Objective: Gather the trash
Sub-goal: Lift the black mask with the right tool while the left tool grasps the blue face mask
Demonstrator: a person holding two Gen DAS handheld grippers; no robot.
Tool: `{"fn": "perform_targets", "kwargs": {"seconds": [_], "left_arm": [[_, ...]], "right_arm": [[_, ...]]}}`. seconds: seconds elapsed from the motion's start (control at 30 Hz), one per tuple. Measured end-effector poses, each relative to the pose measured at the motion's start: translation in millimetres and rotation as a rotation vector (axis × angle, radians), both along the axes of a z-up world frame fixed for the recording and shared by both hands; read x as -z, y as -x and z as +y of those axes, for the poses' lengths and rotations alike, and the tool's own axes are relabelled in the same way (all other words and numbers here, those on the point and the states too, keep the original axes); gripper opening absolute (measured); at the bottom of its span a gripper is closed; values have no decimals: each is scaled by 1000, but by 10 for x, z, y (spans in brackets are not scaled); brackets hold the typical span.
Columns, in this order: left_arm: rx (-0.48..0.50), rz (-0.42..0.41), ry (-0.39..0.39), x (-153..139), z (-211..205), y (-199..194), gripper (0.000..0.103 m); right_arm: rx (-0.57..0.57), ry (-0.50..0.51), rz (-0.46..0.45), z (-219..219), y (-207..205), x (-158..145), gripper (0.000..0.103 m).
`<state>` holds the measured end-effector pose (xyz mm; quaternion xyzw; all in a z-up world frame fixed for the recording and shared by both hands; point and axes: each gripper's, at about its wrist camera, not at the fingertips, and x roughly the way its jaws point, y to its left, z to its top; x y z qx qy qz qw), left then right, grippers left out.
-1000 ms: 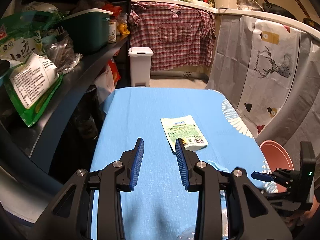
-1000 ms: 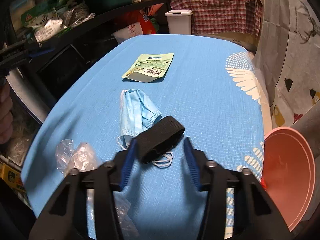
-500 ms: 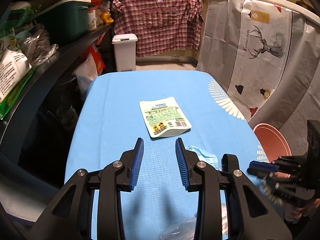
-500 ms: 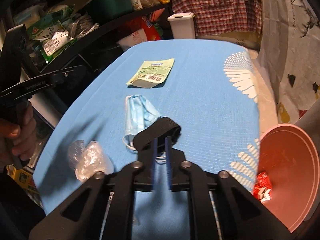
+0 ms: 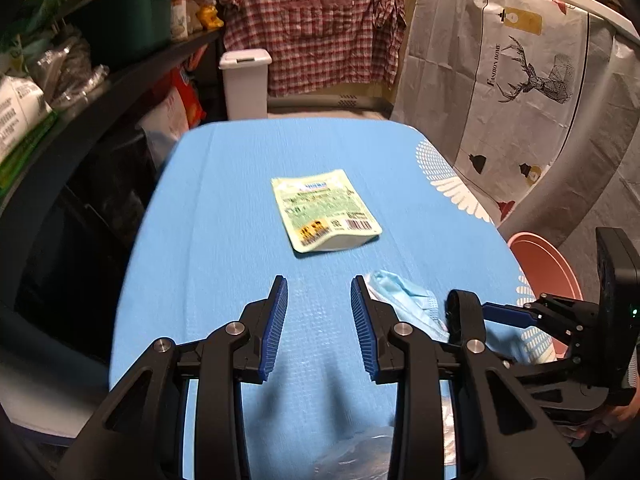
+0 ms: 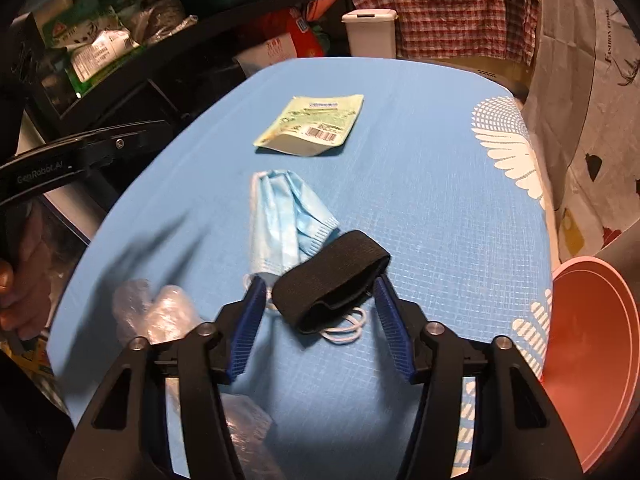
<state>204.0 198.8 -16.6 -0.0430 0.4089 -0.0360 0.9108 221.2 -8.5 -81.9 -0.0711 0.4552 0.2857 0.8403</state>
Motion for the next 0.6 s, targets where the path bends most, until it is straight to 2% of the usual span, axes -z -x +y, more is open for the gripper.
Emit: {"fn": "perform_targets", "kwargs": {"seconds": [0.07,0.23,0.3,0.53,0.57,0.6], "left_arm": [[15,14,4,42,-61,-20,33],[74,63,-1,206,-328,-104,34],[91,91,-7,293,-441,-146,40],[120,169,-23,493,-647,-265,40],[119,182,-24,512,-649,-281,39],[116,203,-27,544,-656,-296,30]], "right_arm": [[2,-19,5,-62,-4,-29,31],[22,-49,-2,-262,-9,-101,12],[28,-45,0,-316,-16,-95,11],[51,-45,14,-552,-49,-72,10],[51,-45,14,-574,-48,-69,10],[50,-45,13,-592,-46,-71,10]]}}
